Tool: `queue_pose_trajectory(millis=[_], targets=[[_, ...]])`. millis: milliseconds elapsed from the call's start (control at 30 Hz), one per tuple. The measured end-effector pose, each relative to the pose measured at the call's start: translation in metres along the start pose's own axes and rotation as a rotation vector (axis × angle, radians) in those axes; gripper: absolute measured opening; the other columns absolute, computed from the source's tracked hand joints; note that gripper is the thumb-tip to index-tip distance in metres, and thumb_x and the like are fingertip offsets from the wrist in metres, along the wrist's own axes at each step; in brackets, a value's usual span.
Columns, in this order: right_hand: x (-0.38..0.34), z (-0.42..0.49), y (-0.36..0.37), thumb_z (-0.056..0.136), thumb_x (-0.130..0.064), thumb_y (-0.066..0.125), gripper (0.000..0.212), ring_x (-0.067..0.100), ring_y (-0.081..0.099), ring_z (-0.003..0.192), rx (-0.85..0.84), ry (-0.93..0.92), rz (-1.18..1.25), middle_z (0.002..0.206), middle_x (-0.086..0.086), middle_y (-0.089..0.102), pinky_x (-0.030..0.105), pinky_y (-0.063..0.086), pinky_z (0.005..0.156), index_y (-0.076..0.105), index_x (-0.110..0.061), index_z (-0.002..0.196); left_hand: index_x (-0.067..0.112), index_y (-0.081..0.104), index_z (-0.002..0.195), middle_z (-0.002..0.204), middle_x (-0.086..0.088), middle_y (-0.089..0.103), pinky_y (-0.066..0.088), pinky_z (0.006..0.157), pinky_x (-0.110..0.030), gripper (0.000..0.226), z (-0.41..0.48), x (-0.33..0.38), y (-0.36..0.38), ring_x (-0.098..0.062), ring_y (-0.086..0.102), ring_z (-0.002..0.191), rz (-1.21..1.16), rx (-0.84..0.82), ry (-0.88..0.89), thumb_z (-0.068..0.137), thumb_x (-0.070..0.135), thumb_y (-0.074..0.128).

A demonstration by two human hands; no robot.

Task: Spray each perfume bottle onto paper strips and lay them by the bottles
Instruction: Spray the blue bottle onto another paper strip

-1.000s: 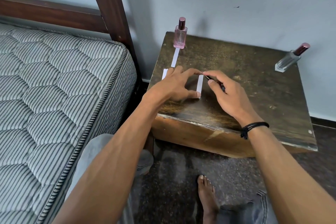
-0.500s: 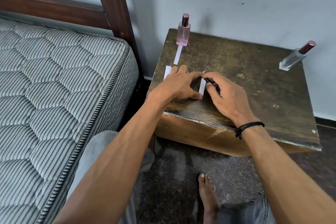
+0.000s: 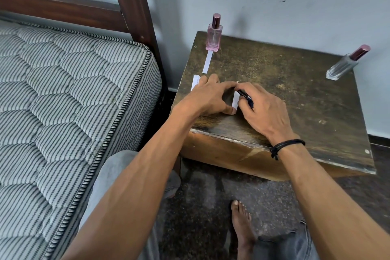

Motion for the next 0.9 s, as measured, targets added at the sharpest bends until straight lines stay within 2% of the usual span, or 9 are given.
queue_pose_trajectory(millis=[167,300,400,900], targets=[[-0.0003,-0.0002,-0.0006,0.099,-0.029,0.048,0.031,0.03,0.069,0.082,-0.006,0.003,-0.005,0.118,-0.004,0.069,0.041,0.056,0.061,0.059,-0.034,0.128,0.046,0.032,0.15,0.112,0.004,0.031,0.037,0.108,-0.044,0.082,-0.0003,-0.001,-0.0006,-0.017,0.026,0.117,-0.03,-0.006,-0.01,0.08,0.05,0.076],[-0.0016,-0.0008,-0.0015,0.099,-0.029,0.048,0.032,0.03,0.069,0.084,-0.008,0.002,0.005,0.118,-0.004,0.07,0.042,0.056,0.062,0.059,-0.035,0.129,0.047,0.034,0.148,0.113,0.005,0.029,0.037,0.109,-0.046,0.083,0.0002,-0.0028,-0.0008,-0.019,0.026,0.123,-0.056,-0.025,-0.029,0.078,0.047,0.08],[-0.0022,-0.001,-0.0025,0.1,-0.028,0.05,0.031,0.029,0.069,0.086,0.0,0.006,0.014,0.12,-0.005,0.07,0.04,0.055,0.063,0.06,-0.033,0.129,0.046,0.035,0.148,0.113,0.005,0.03,0.037,0.109,-0.045,0.084,0.0001,-0.0034,-0.002,-0.016,0.025,0.118,-0.07,-0.027,-0.037,0.078,0.044,0.081],[-0.0046,-0.001,-0.0033,0.097,-0.026,0.054,0.028,0.031,0.07,0.085,0.016,-0.019,0.012,0.119,-0.006,0.072,0.041,0.054,0.061,0.062,-0.029,0.124,0.044,0.038,0.145,0.117,0.004,0.031,0.035,0.11,-0.045,0.083,-0.0032,-0.0017,-0.0044,-0.022,0.024,0.133,-0.108,-0.018,-0.046,0.076,0.041,0.084]])
Point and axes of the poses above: each hand's wrist, its own z-axis towards the middle knuckle, its own y-axis out of the palm, x = y × z, the point moved 7 cm from there along z, towards the middle knuckle
